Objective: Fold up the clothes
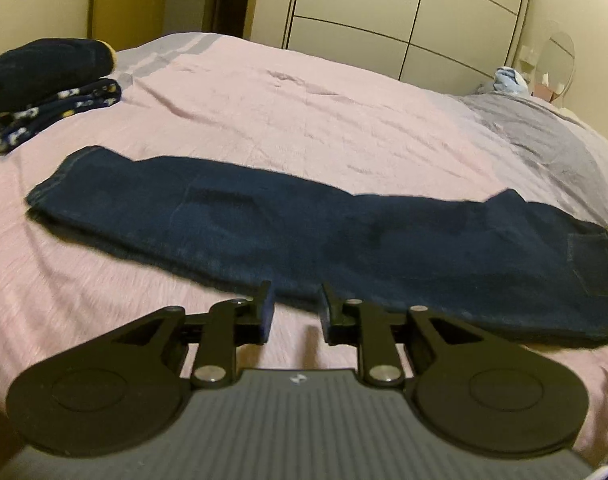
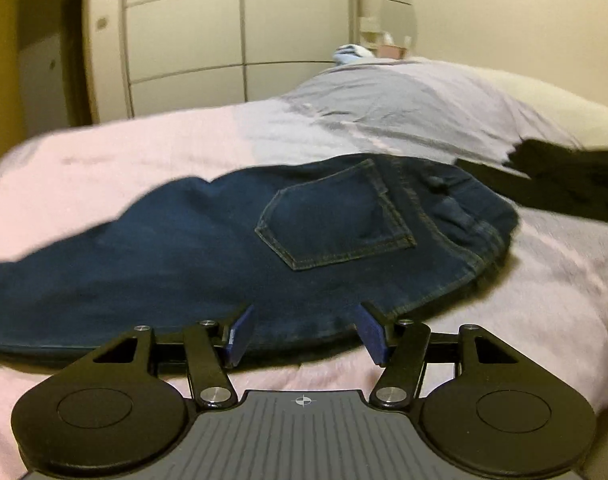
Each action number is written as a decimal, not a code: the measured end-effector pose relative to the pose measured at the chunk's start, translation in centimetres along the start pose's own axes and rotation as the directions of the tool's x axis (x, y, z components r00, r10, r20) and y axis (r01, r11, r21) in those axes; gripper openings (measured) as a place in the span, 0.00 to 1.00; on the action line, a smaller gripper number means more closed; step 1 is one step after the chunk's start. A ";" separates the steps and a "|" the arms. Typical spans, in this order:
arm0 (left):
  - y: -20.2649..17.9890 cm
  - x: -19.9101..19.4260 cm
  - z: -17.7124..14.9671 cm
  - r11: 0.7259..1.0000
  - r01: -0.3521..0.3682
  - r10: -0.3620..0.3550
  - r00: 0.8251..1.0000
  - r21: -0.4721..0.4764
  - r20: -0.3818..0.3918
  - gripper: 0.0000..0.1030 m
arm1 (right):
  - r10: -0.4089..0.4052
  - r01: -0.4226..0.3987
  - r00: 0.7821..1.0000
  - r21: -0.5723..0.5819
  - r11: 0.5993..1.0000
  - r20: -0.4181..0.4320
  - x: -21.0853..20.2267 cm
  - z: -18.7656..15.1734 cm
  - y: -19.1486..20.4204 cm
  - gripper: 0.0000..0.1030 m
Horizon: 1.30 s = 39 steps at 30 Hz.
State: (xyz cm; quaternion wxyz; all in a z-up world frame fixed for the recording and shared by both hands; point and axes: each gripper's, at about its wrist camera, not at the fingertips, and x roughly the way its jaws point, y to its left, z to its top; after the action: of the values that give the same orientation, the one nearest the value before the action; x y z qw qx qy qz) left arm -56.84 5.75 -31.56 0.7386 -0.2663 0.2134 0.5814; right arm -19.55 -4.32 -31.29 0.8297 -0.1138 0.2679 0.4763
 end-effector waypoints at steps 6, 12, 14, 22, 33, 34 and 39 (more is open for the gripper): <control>-2.3 -4.1 -2.0 0.998 -0.001 0.003 1.000 0.057 -0.028 0.28 | 0.031 -0.028 0.996 0.035 0.999 -0.079 -4.8 -0.1 -0.3 0.59; -4.8 -7.6 -2.9 0.992 0.023 -0.023 1.000 0.127 0.001 0.30 | 0.011 -0.010 0.998 0.020 1.000 -0.067 -8.6 -0.4 0.4 0.60; -5.3 -9.0 -3.0 0.990 0.029 -0.033 0.999 0.141 0.022 0.32 | 0.015 -0.015 0.998 0.001 1.000 -0.057 -9.8 -0.4 0.8 0.60; -5.8 -12.9 -3.4 0.987 0.021 -0.034 0.997 0.159 0.076 0.33 | 0.063 -0.063 0.998 -0.039 0.997 -0.020 -13.4 -0.9 1.8 0.60; -6.8 -15.9 -4.2 0.980 0.013 -0.036 0.993 0.199 0.113 0.40 | 0.091 -0.091 0.996 -0.019 0.996 0.022 -16.5 -1.1 1.1 0.61; -6.9 -16.0 -4.3 0.979 0.013 -0.036 0.993 0.202 0.113 0.40 | 0.089 -0.089 0.996 -0.013 0.996 0.025 -16.7 -1.1 1.0 0.61; -6.8 -16.2 -4.4 0.978 0.001 -0.026 0.993 0.207 0.115 0.40 | 0.080 -0.080 0.996 0.013 0.997 0.032 -16.8 -1.0 0.6 0.61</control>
State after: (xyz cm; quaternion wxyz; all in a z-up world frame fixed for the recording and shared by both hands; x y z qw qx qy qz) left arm -54.04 -10.41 -23.83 0.7774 -0.1551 0.2269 0.5657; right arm -27.15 -16.67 -22.78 0.8149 -0.0896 0.2626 0.5089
